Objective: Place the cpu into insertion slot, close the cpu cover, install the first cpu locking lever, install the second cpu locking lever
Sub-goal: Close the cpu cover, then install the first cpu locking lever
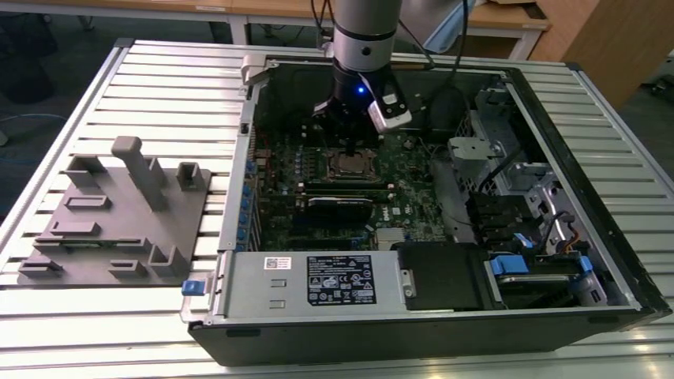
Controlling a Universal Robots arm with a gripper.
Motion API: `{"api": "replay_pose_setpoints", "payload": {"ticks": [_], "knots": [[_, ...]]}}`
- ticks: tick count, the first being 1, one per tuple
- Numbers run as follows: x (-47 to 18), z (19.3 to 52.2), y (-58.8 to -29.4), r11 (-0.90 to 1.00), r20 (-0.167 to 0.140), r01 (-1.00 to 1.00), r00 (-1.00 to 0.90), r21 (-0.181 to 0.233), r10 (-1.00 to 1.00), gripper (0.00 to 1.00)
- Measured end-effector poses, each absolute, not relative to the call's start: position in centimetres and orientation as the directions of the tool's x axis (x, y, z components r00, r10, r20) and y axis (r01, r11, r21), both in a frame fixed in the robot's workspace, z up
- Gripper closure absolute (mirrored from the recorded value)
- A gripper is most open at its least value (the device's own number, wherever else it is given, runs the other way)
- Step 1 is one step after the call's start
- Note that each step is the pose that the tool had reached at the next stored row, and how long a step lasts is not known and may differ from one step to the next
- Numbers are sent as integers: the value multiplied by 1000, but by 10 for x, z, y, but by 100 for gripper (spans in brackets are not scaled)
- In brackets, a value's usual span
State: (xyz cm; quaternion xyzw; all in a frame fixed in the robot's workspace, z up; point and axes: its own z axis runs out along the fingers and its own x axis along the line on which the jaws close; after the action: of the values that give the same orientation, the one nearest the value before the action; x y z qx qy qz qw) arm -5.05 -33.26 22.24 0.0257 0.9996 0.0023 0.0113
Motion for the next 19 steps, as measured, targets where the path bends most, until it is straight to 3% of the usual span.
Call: {"api": "replay_pose_setpoints", "payload": {"ticks": [19], "knots": [[-50, 223, -342, 999, -23, 51, -998, 6, 51, 90]]}}
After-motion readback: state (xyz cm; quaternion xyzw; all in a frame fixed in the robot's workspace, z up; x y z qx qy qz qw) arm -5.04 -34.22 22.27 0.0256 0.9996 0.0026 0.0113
